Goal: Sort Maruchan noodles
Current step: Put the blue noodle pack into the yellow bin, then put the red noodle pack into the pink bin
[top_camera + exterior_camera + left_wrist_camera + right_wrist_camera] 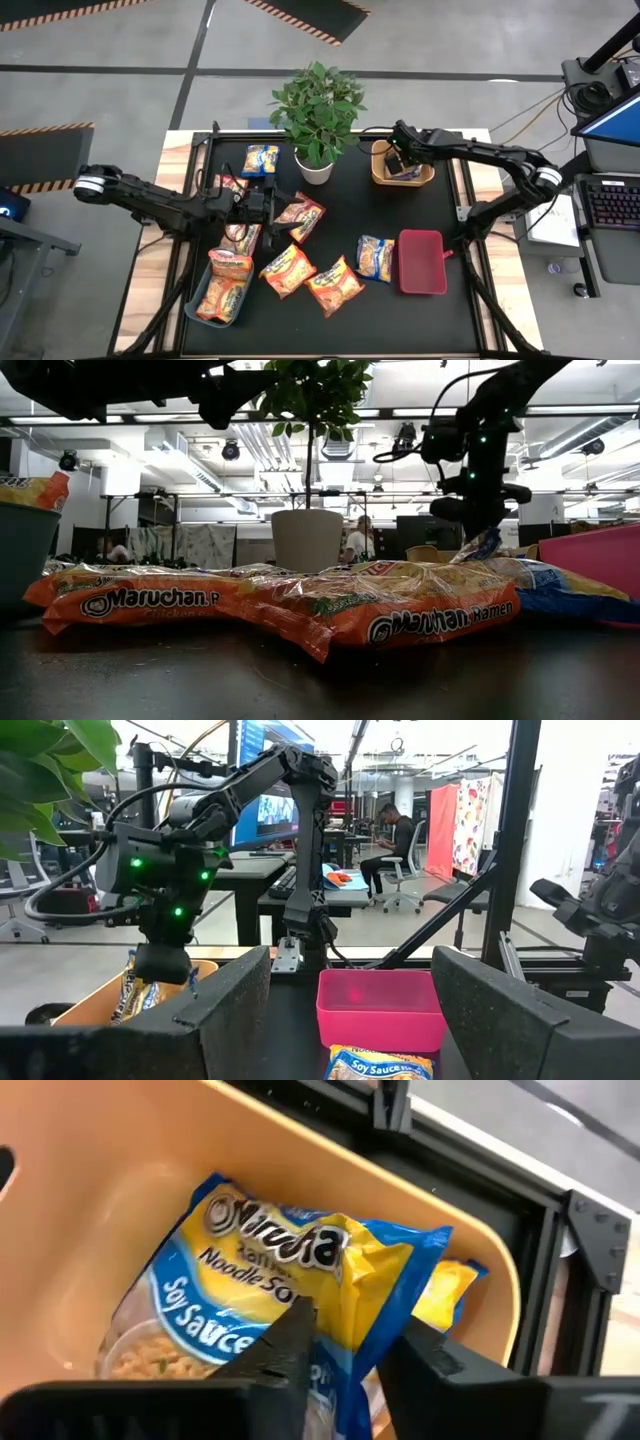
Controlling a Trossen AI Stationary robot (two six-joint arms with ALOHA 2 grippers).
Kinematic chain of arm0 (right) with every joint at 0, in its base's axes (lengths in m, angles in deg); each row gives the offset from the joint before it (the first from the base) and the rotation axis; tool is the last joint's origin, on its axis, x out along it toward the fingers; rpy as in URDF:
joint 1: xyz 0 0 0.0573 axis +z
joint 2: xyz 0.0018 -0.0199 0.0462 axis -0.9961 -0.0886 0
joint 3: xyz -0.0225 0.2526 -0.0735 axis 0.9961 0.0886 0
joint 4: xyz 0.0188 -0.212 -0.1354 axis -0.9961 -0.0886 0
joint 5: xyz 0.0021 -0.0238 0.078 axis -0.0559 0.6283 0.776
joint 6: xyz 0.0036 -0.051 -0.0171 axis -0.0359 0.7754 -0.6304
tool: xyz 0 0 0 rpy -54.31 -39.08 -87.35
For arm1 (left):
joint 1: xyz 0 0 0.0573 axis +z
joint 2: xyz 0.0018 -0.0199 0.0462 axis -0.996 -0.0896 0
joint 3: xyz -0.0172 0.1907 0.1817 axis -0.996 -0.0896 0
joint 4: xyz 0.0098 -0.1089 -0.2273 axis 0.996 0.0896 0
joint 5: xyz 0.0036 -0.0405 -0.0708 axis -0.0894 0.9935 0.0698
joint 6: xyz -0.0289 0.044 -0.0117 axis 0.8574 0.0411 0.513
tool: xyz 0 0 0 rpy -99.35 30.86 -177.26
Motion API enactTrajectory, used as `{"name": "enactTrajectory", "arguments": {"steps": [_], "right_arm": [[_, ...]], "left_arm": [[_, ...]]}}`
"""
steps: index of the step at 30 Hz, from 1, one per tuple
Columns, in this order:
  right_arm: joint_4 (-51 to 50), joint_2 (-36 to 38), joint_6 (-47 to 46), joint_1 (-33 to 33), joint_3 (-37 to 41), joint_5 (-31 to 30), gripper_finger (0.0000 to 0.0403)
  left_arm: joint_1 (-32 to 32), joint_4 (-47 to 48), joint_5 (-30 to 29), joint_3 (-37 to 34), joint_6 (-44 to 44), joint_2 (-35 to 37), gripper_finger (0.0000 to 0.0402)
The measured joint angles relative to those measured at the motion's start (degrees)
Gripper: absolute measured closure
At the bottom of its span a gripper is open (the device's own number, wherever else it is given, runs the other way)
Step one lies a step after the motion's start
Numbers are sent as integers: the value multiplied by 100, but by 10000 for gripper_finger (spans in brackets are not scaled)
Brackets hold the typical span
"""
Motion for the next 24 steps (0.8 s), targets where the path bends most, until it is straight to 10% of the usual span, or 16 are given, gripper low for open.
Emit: {"name": "enactTrajectory", "arguments": {"steps": [15, 24], "right_arm": [[-77, 1022, 193, 127, -211, 3, 227], [952, 2449, 205, 1699, 509, 42, 240]], "left_arm": [[-2, 113, -43, 0, 165, -2, 141], [-4, 960, -657, 0, 786, -2, 141]]}}
